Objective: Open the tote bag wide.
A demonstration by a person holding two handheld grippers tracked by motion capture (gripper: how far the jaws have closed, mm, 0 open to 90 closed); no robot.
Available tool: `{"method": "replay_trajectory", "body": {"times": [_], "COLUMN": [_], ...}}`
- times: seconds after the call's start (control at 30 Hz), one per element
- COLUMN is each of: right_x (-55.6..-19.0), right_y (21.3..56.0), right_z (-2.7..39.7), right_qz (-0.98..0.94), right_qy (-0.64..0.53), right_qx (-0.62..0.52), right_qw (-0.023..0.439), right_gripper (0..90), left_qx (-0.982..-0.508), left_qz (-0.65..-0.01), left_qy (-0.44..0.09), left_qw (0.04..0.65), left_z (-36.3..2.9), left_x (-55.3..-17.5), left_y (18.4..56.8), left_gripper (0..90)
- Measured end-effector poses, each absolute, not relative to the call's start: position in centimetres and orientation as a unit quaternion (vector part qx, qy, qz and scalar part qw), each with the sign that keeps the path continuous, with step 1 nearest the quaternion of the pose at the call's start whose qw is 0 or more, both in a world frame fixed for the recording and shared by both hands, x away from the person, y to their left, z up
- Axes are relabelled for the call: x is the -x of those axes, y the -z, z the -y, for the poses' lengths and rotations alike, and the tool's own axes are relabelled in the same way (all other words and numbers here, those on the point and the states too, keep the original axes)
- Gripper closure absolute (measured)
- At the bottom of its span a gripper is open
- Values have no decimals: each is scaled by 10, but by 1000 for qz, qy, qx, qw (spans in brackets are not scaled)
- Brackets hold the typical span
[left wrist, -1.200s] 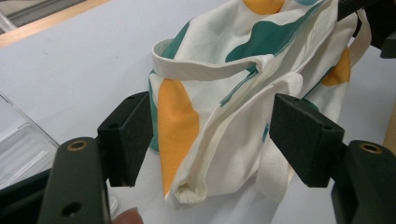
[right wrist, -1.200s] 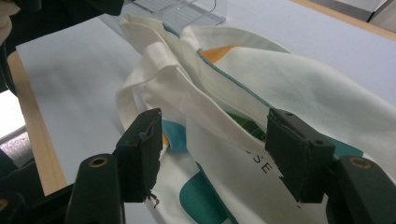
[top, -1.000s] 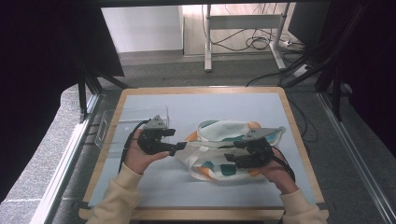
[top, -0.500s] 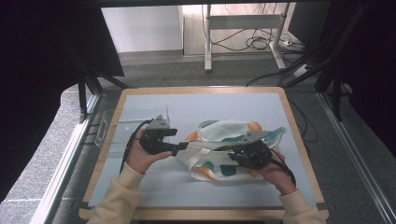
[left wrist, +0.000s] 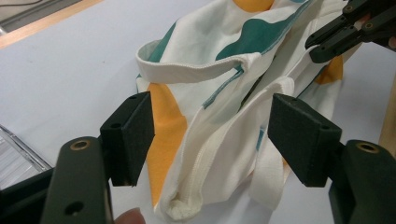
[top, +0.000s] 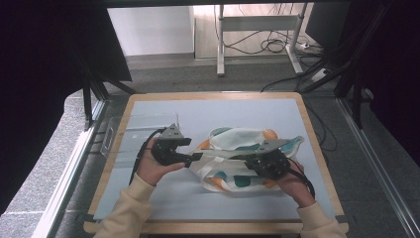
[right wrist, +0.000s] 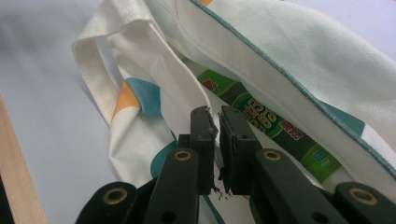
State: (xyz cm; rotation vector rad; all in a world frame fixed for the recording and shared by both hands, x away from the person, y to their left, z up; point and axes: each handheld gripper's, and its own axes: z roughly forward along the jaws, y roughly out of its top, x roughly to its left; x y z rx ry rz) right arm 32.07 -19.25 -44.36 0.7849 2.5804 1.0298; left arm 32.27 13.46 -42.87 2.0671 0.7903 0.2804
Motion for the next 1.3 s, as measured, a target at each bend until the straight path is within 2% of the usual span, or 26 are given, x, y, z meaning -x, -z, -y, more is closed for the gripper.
{"method": "replay_trajectory", "body": {"times": [0.37,0.67,1.07,1.3], "right_x": [-321,-322,-323,-323], "right_y": [445,445,445,445], "right_z": [195,195,195,195], "right_qz": [-885,-885,-885,-885], "right_qy": [-360,-361,-363,-364], "right_qx": [-270,-270,-268,-267], "right_qw": [118,117,115,115], "right_gripper": [838,838,838,838], "left_qx": [-833,-851,-880,-885], "left_qz": [-303,-266,-228,-219], "left_qy": [-110,-96,-76,-71], "left_qw": [449,442,411,404], "left_z": [-127,-101,-58,-50], "left_x": [-326,-339,-358,-365], "left_y": [416,406,414,418], "left_gripper": [342,371,404,411]}}
